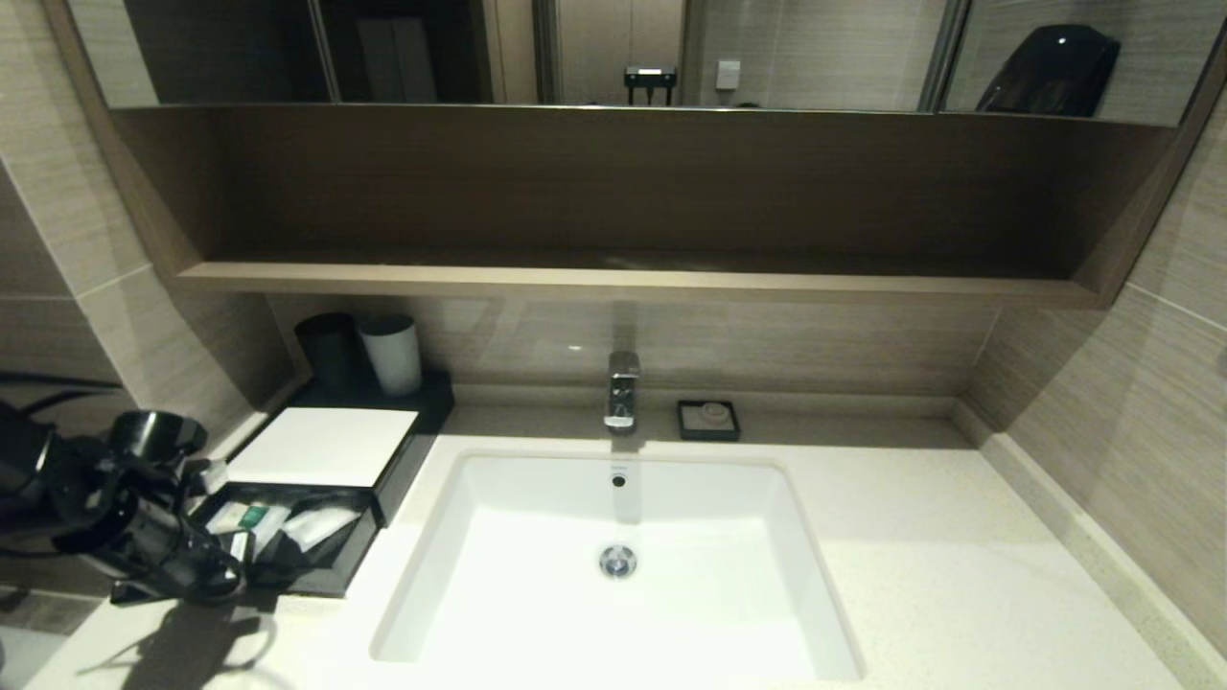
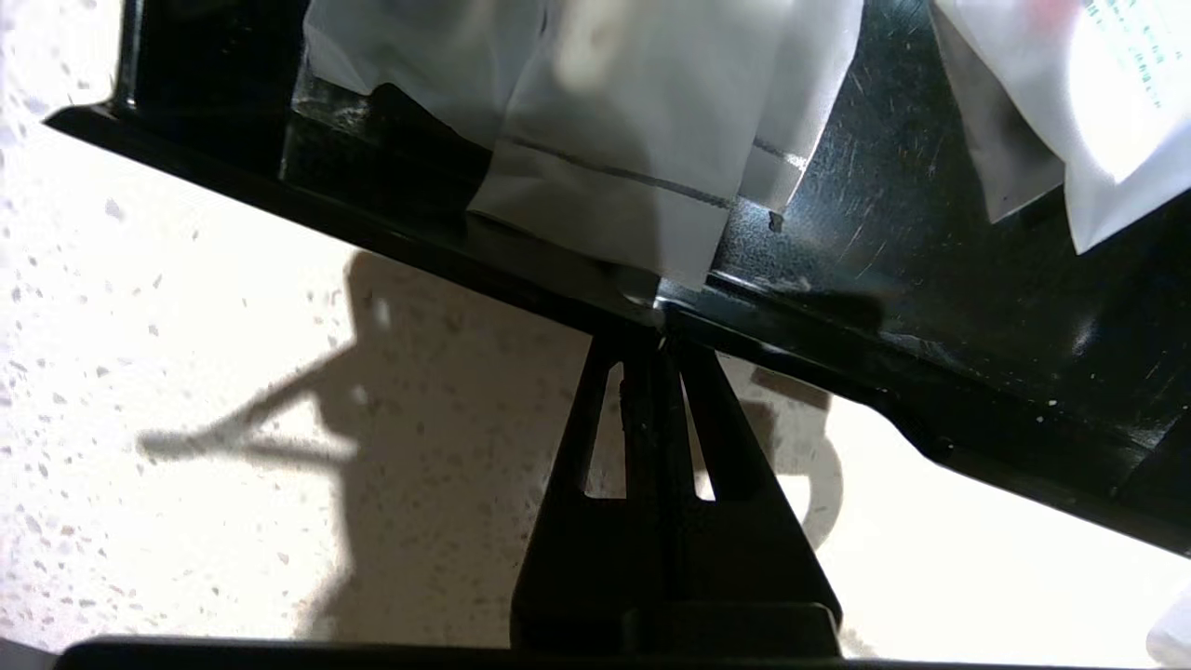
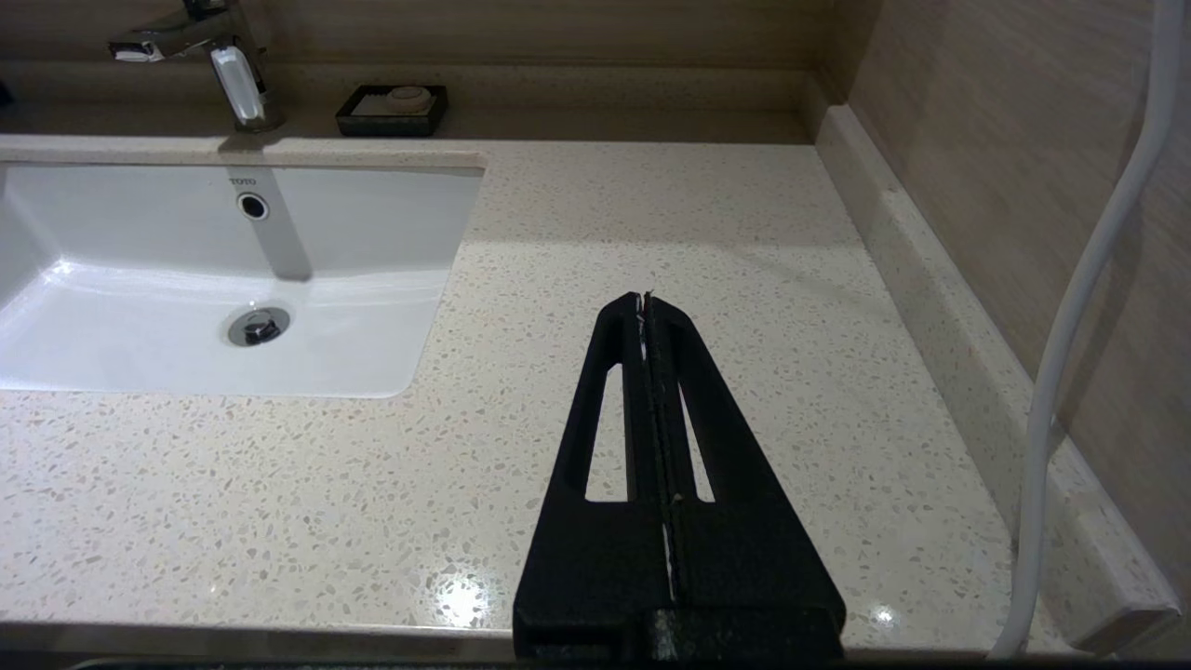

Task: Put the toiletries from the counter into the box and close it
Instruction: Close the drawer

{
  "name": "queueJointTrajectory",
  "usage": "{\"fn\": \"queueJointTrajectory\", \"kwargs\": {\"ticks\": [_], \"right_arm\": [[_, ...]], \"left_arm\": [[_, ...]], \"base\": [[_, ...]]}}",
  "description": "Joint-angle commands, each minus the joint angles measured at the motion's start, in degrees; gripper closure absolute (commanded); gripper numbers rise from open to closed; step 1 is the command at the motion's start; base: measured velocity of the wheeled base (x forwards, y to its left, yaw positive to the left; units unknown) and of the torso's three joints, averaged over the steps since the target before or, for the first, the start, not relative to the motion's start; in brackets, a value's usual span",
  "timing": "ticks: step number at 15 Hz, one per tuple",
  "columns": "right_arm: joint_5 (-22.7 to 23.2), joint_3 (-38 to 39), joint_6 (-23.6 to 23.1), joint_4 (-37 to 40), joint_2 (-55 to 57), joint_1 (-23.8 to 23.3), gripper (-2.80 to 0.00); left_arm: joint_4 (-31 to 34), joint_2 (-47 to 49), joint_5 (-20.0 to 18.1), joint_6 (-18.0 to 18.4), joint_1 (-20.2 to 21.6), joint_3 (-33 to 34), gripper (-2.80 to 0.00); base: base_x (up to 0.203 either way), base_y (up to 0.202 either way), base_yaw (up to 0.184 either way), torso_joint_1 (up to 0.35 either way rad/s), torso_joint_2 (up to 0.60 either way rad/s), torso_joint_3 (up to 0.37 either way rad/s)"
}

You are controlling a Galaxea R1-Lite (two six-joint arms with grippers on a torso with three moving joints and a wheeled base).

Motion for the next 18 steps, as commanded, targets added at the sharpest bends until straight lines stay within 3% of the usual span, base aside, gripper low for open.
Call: {"fn": "queueJointTrajectory", "kwargs": {"ticks": [1,18], "right_arm": [[0.0,-0.04,0.06,0.02,0.0,0.0,0.0],[0.0,0.05,-0.02,0.02,0.0,0.0,0.0]], "left_arm": [[-0.07,0.26,-0.01,0.02,-0.05,-0.38,0.0],[-0.07,2.1,-0.42,-0.82,-0.93,-5.22,0.0]], "base": [[0.0,0.0,0.0,0.0,0.0,0.0],[0.0,0.0,0.0,0.0,0.0,0.0]]}}
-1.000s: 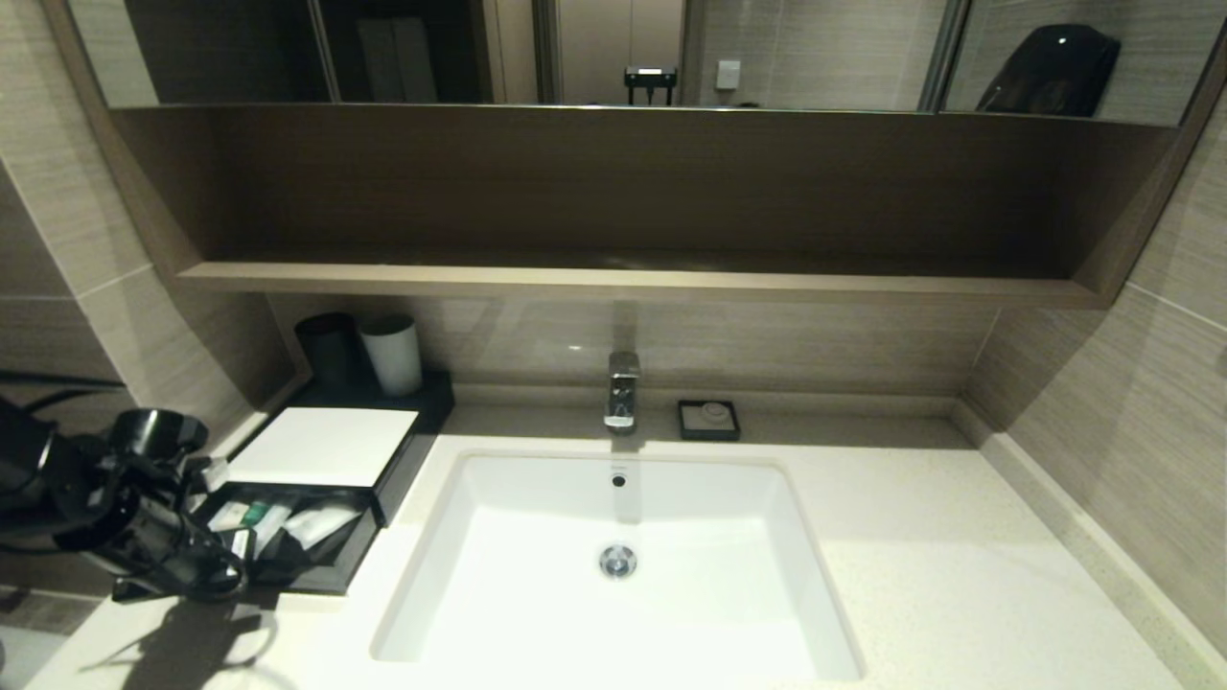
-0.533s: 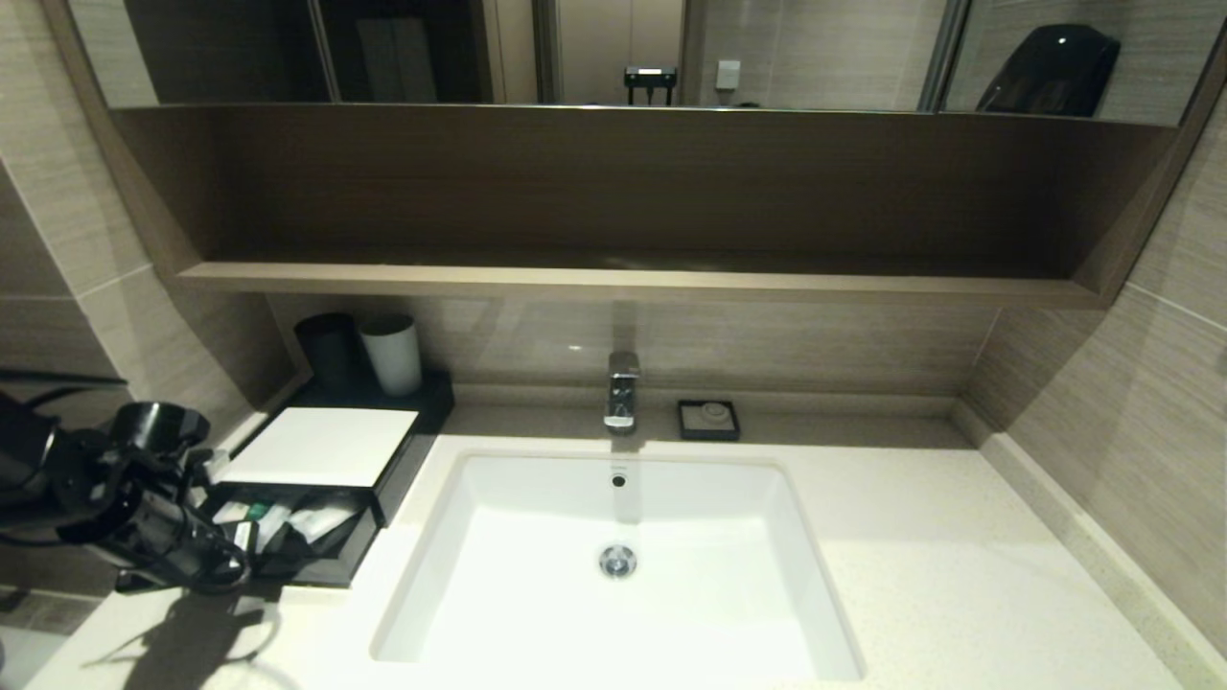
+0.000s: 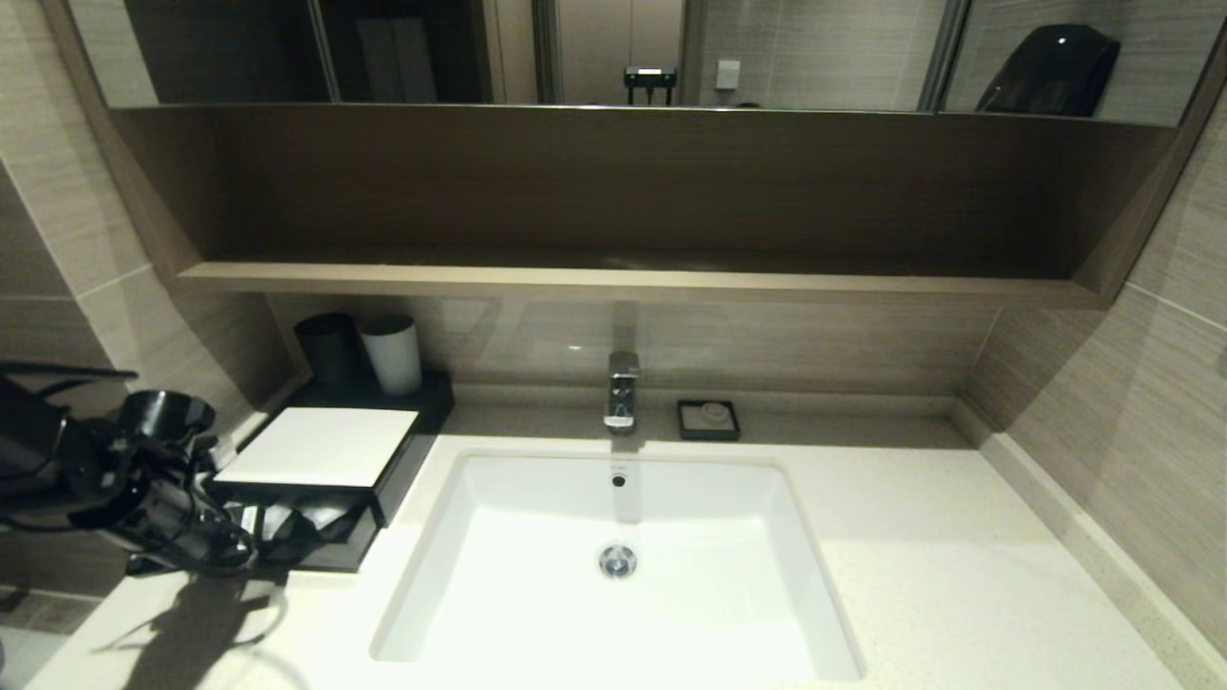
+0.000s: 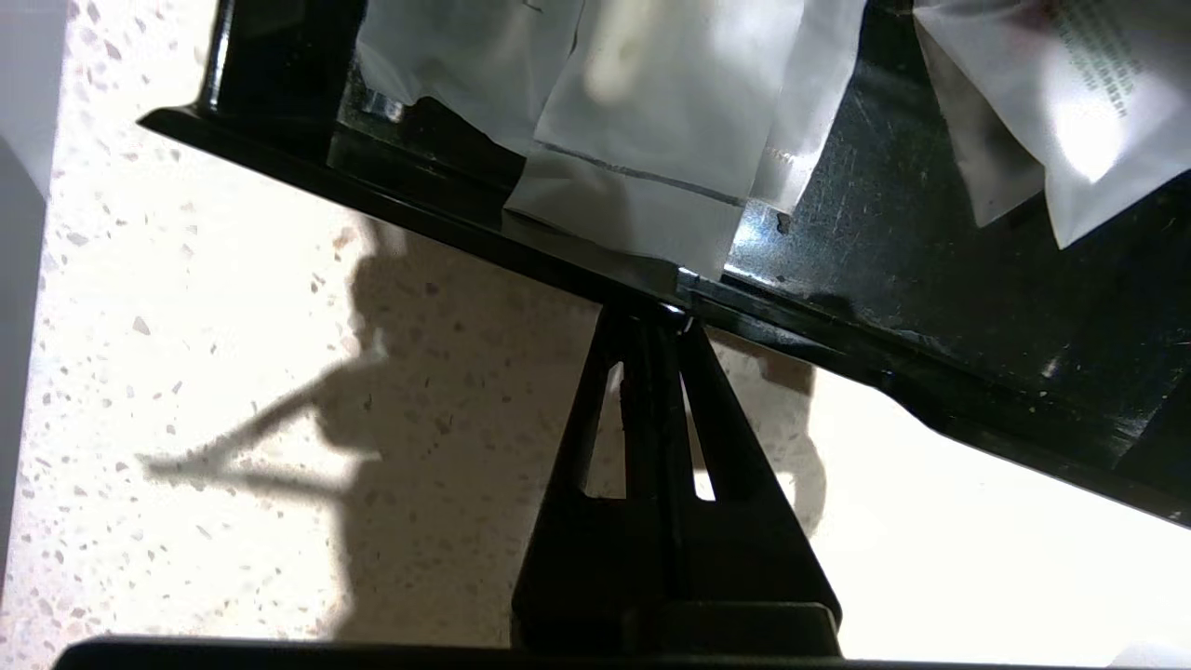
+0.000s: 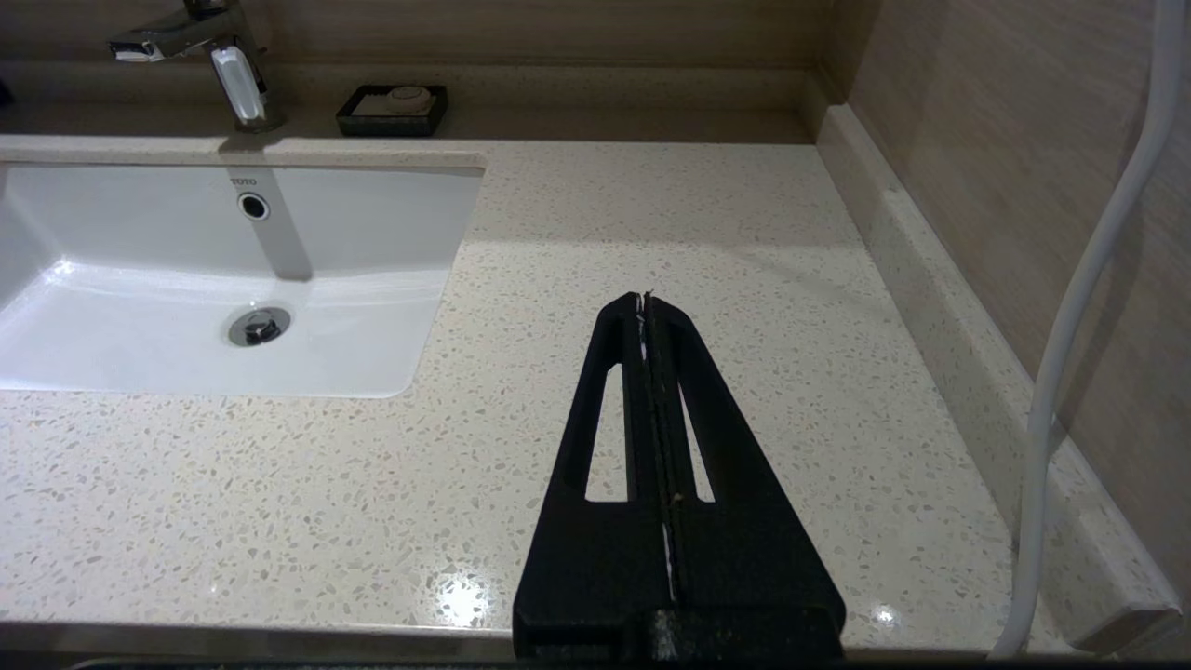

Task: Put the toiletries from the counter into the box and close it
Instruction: Close the drawer

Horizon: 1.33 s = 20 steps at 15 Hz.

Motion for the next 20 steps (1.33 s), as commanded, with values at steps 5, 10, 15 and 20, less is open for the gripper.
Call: {"fn": "queueJointTrajectory", "kwargs": {"ticks": [5,10,15,20], "right_arm": [[-0.02,0.0,-0.05,-0.01,0.0,0.0,0.0],[-0.02,0.01,-0.02,-0.01,0.0,0.0,0.0],[-0.02,0.05,-0.02,-0.01,0.0,0.0,0.0],[-0.02,0.02,-0.06,-0.01,0.0,0.0,0.0]], "left_arm": [[0.08,0.29,0.02,-1.68,-1.58,-1.48,0.0],[-0.04,1.26,0.02,-1.68,-1.58,-2.62,0.0],[-0.88,1.79,-0.07,-2.03,-1.66,-3.56,0.0],[-1.24,1.94,0.02,-2.39,-1.96,-4.54,0.0]], "base": [[0.0,0.0,0.0,0.0,0.0,0.0],[0.0,0.0,0.0,0.0,0.0,0.0],[0.0,0.0,0.0,0.0,0.0,0.0],[0.0,0.0,0.0,0.0,0.0,0.0]]}}
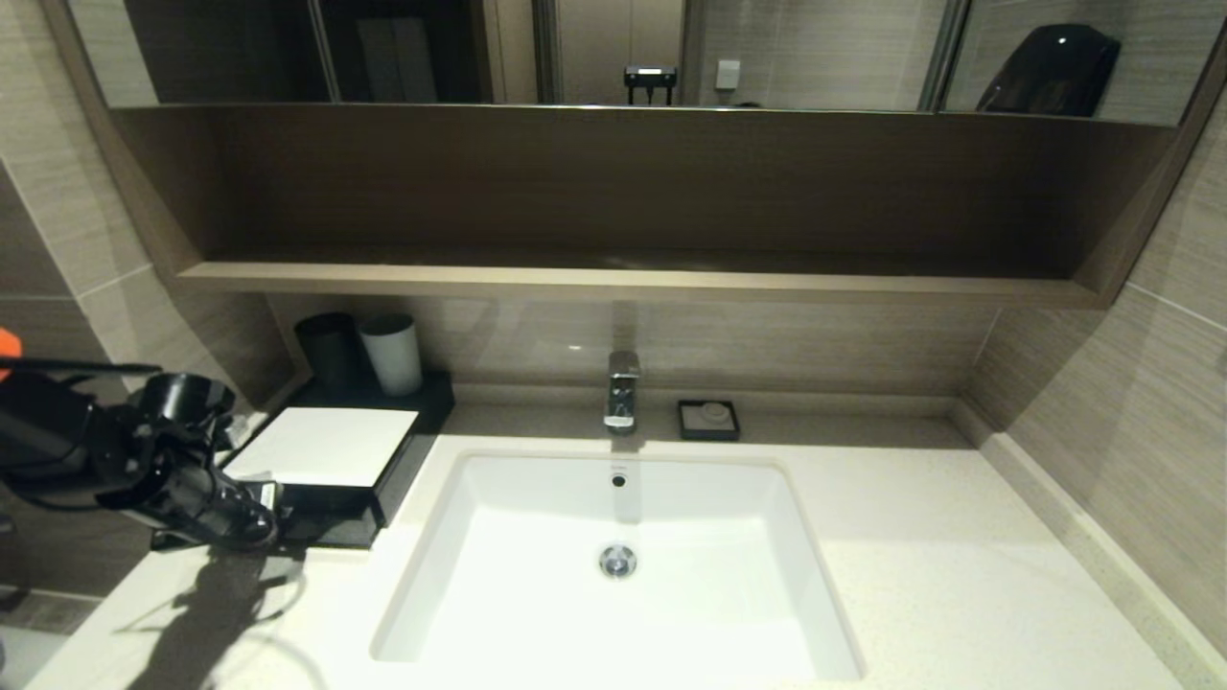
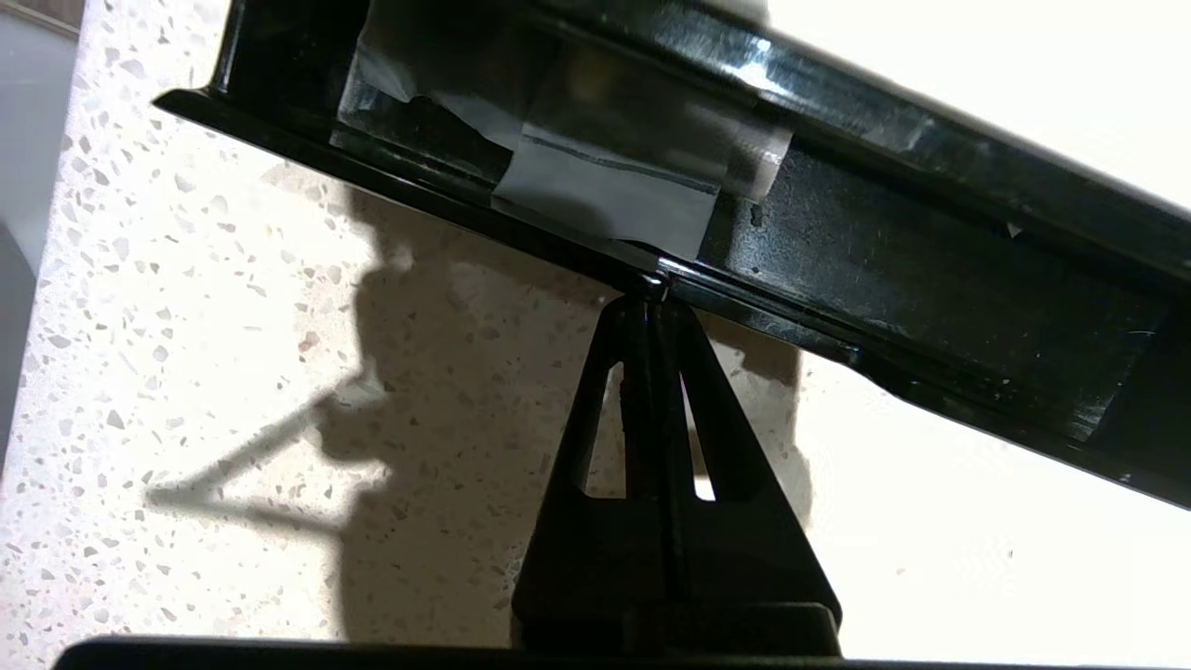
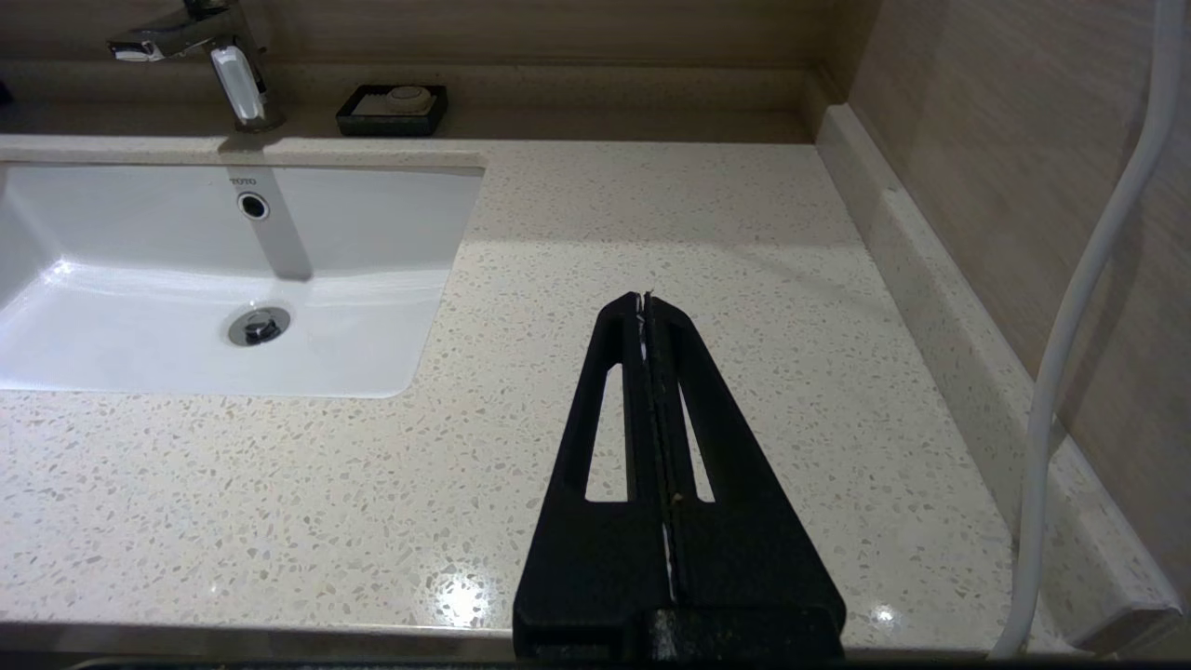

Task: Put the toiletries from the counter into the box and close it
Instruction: Close the drawer

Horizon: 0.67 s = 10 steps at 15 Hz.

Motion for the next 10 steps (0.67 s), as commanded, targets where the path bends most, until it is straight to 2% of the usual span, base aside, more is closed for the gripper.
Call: {"fn": "queueJointTrajectory", "kwargs": {"ticks": [1,10], "right_arm": [[0.0,-0.04,-0.07,-0.01,0.0,0.0,0.0],[0.0,0.04,-0.02,-0.01,0.0,0.0,0.0]], "left_arm": [[0.06,0.37,0.01,-0.07,-0.17,-0.73,0.0],[0.01,1.39,-0.08,-0.56,-0.17,-2.4,0.0]], "base": [[0.0,0.0,0.0,0.0,0.0,0.0],[0.0,0.0,0.0,0.0,0.0,0.0]]}}
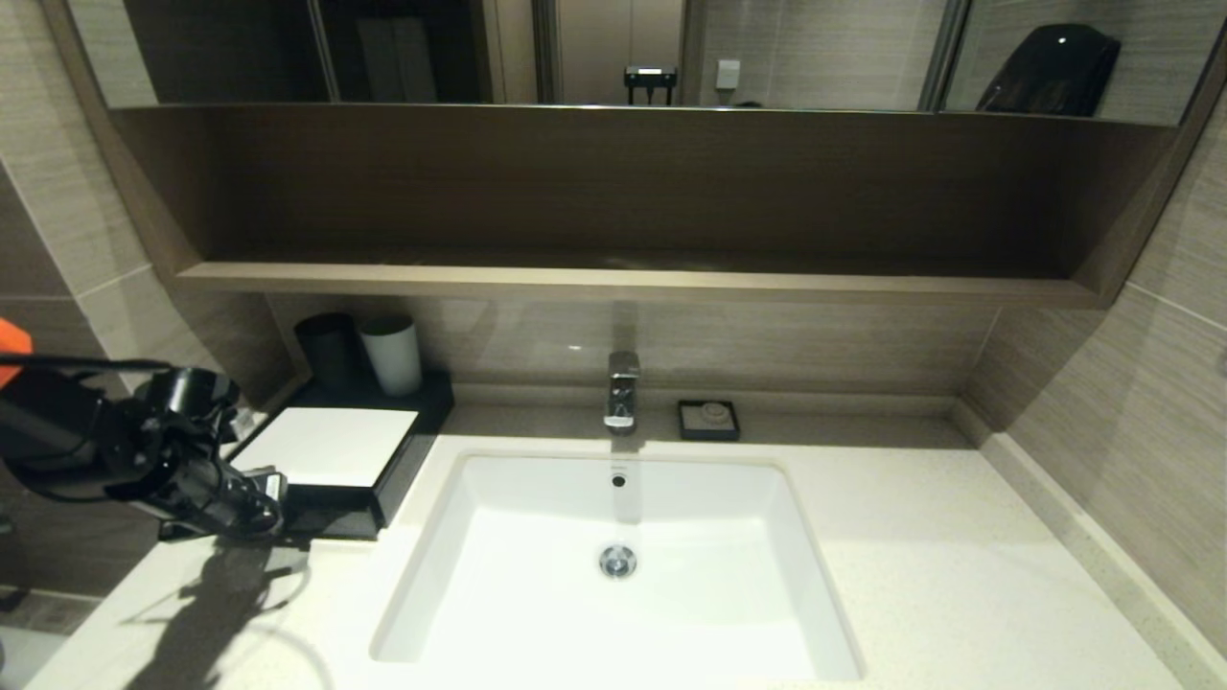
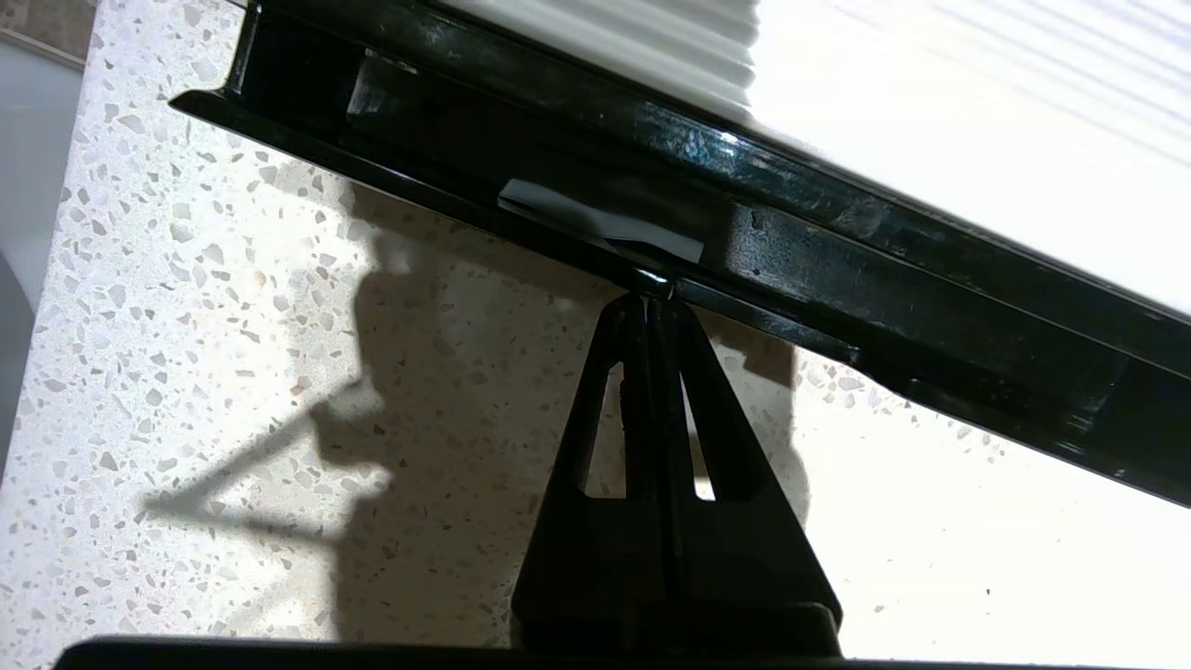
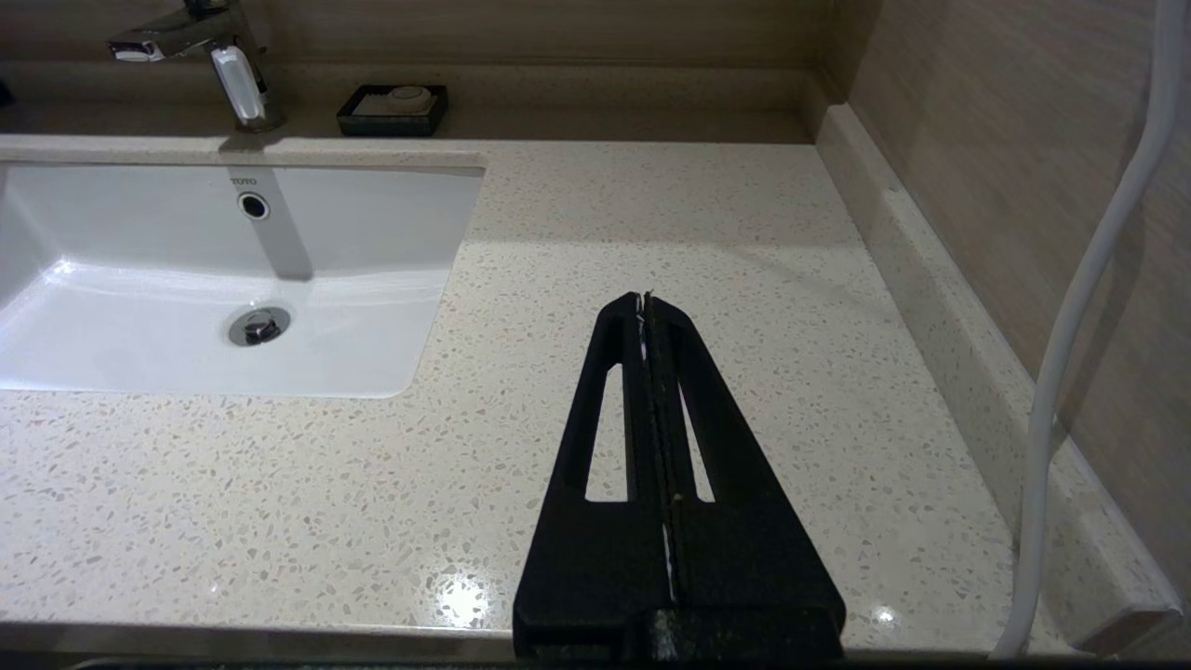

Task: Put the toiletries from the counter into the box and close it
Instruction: Close the drawer

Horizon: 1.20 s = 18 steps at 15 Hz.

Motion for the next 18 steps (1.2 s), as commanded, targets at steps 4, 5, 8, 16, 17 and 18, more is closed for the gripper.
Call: {"fn": "queueJointTrajectory", "kwargs": {"ticks": [4,5,8,16,17,18], "right_arm": [[0.0,-0.03,-0.04,-0.06,0.0,0.0,0.0],[0.0,0.05,-0.04,-0.01,0.0,0.0,0.0],[0.0,0.04,-0.04,-0.01,0.0,0.0,0.0],[0.0,0.04,-0.02,-0.01,0.0,0.0,0.0],[0.0,0.03,-0.02,-0.01,0.0,0.0,0.0],[0.0,0.05,0.01,-0.01,0.0,0.02,0.0]], "left_arm": [[0.0,0.41,0.04,-0.99,-0.32,-1.16,0.0],[0.0,0.54,0.05,-1.11,-0.36,-1.46,0.0],[0.0,0.54,-0.04,-1.14,-0.6,-1.63,0.0],[0.0,1.42,-0.04,-1.9,-0.88,-3.13,0.0],[0.0,1.42,-0.04,-1.98,-0.88,-3.3,0.0],[0.0,1.42,-0.04,-2.07,-0.88,-3.39,0.0]], "base": [[0.0,0.0,0.0,0.0,0.0,0.0],[0.0,0.0,0.0,0.0,0.0,0.0],[0.0,0.0,0.0,0.0,0.0,0.0],[0.0,0.0,0.0,0.0,0.0,0.0],[0.0,0.0,0.0,0.0,0.0,0.0],[0.0,0.0,0.0,0.0,0.0,0.0]]}}
